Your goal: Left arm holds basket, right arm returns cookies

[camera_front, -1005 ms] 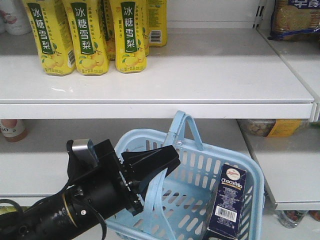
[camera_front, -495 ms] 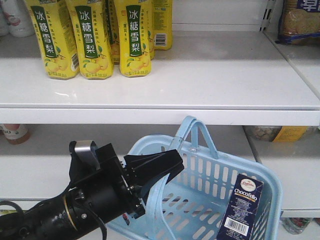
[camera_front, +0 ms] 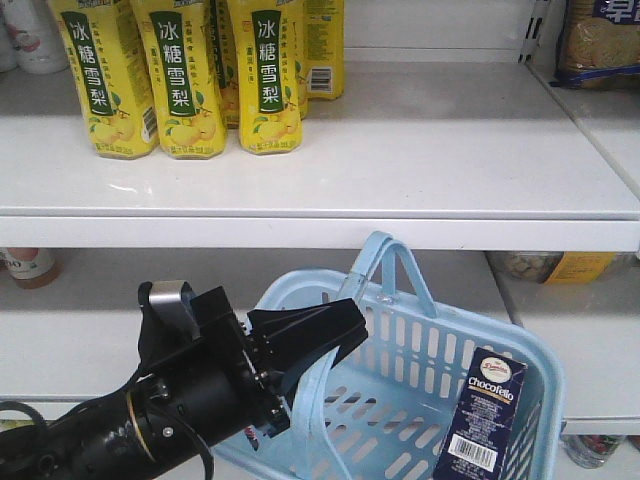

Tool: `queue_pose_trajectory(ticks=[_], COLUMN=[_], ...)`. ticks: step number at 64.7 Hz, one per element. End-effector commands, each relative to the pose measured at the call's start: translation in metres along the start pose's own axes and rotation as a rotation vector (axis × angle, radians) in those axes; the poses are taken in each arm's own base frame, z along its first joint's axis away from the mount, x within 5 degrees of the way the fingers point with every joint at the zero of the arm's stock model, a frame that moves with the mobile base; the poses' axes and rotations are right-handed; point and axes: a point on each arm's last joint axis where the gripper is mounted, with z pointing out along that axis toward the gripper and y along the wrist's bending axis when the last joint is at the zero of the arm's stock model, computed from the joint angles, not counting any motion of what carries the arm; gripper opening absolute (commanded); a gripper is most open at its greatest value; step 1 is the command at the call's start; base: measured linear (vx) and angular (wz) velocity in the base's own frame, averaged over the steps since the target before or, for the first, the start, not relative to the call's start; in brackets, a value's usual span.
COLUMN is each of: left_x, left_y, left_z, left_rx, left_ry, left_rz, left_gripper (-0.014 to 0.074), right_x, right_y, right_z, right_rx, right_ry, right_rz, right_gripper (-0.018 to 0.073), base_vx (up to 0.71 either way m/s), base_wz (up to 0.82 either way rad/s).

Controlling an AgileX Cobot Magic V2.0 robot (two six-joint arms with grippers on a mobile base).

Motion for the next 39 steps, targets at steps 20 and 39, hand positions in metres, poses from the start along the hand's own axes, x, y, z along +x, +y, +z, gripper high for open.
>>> queue_pose_trajectory(ticks=[20,39], left_x=[-0.0219,-0.0219], left_y=[-0.0449,-0.0449], left_z=[-0.0034,-0.0034], left_rx=[0.354,0.354], left_ry=[-0.183,-0.183], left_rz=[-0.021,-0.021], left_gripper=[0.0000,0.0000], right_x=[0.0001,0.0001], right_y=[0.0006,0.0005], right_z=[0.0014,0.0014], right_rx=[-0.009,-0.009], right_ry=[-0.043,-0.043], right_rz=[-0.055,-0.078], right_gripper=[-0.0006,-0.0006], base_vx=[0.00,0.00], base_wz=[0.00,0.00])
